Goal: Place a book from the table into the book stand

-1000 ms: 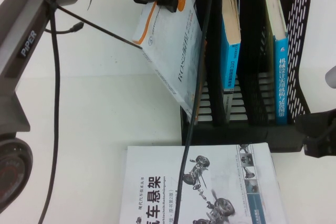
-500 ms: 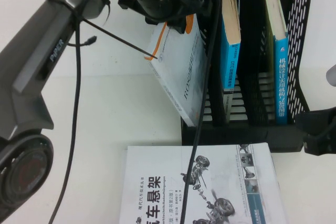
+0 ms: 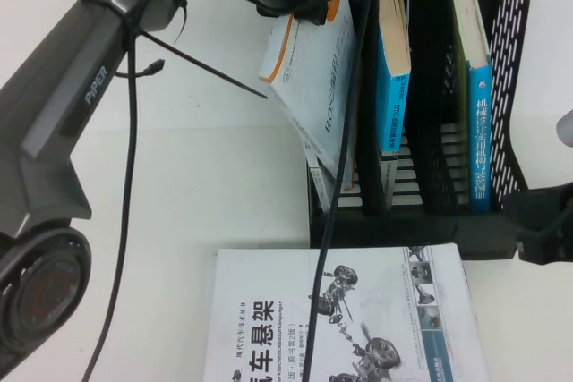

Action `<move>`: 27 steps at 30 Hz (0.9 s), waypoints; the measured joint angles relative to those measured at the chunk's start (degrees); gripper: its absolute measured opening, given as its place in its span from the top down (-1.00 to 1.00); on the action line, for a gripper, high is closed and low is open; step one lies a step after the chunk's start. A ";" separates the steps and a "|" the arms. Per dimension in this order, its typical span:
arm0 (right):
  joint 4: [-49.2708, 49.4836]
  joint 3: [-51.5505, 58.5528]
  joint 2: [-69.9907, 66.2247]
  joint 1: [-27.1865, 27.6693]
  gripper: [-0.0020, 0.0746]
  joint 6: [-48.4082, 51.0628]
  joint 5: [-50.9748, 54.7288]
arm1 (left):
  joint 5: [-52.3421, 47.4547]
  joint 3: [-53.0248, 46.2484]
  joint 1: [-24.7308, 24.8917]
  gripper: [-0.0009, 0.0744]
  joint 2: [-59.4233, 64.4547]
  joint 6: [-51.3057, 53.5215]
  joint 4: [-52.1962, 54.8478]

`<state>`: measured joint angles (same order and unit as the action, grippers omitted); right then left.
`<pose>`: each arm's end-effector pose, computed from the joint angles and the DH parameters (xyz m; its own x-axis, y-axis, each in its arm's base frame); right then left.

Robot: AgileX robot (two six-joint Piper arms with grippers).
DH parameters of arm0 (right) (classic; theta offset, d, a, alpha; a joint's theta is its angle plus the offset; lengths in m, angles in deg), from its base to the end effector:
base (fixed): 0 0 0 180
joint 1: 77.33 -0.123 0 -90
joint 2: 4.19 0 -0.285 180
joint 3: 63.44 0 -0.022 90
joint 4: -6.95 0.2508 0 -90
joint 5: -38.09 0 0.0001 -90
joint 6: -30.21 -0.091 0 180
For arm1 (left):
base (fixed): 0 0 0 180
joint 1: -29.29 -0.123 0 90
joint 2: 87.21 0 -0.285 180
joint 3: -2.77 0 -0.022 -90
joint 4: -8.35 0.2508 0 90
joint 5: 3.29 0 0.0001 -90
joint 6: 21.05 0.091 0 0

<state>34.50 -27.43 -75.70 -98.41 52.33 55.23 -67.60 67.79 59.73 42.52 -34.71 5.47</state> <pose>0.2112 0.0947 0.2898 -0.5395 -0.1269 -0.8324 -0.4233 0.8955 0.1378 0.4032 -0.2417 0.4119 -0.6622 0.0910 -0.7437 0.3788 0.8971 -0.2275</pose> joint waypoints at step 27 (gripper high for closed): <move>0.00 0.00 -1.48 0.00 0.93 0.00 0.65 | 10.95 0.94 -0.12 -0.31 5.83 5.04 -4.79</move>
<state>34.50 -27.43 -77.18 -98.41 52.33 55.87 -56.65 68.74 59.60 48.35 -29.67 0.68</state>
